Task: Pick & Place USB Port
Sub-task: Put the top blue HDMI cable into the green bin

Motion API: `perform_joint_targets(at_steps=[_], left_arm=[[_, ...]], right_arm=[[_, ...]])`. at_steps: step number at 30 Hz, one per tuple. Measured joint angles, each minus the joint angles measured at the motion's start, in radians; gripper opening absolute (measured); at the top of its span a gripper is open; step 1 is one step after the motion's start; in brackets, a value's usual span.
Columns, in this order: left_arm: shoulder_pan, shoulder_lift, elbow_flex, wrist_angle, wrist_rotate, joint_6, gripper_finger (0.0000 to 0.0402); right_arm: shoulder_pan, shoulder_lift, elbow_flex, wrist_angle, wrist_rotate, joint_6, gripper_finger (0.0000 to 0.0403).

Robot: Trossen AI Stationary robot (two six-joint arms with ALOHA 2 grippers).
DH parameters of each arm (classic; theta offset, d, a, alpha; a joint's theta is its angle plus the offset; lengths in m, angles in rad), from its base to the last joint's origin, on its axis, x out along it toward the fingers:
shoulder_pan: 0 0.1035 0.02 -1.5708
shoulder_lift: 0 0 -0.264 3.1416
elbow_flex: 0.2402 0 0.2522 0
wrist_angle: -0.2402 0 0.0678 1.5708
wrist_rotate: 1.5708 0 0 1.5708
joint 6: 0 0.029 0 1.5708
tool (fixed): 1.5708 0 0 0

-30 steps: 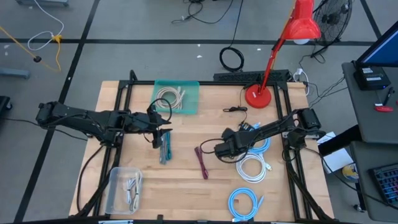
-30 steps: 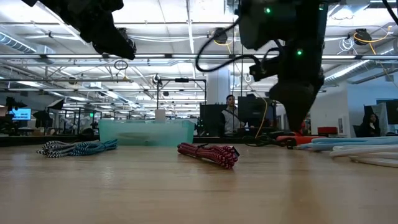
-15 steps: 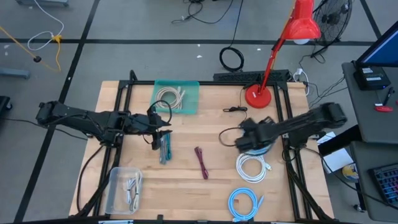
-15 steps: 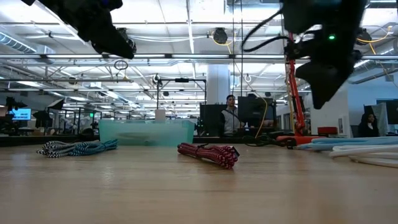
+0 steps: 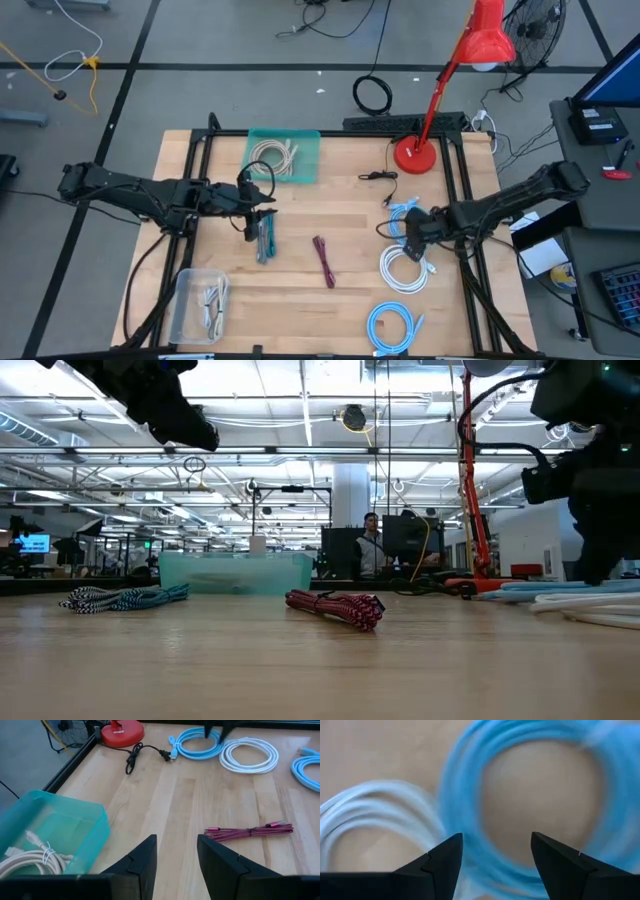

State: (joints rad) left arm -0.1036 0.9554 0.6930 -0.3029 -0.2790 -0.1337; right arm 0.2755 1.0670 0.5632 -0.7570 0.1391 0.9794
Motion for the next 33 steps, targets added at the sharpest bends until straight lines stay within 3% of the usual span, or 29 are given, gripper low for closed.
perform_joint_targets(at_steps=[3,7,10,24,33], left_arm=[[0.000,0.000,0.000,0.001,0.000,-0.001,0.0145],[0.000,0.000,0.000,0.012,0.000,-0.005,0.0145],[0.000,0.003,0.000,0.013,0.002,-0.008,0.0145],[-0.003,0.123,-0.001,0.086,0.012,0.029,0.0145],[-0.019,0.045,-0.001,0.112,0.015,0.034,0.0145]], right_arm=[[0.034,0.012,-0.017,0.100,-0.037,-0.038,0.0226],[0.051,0.008,-0.017,0.179,0.006,-0.119,0.0226],[0.047,0.006,-0.017,0.179,0.048,-0.151,0.0226],[0.005,0.007,-0.017,0.163,0.047,-0.196,0.0226],[0.005,0.007,-0.017,0.162,0.050,-0.207,0.0226]])
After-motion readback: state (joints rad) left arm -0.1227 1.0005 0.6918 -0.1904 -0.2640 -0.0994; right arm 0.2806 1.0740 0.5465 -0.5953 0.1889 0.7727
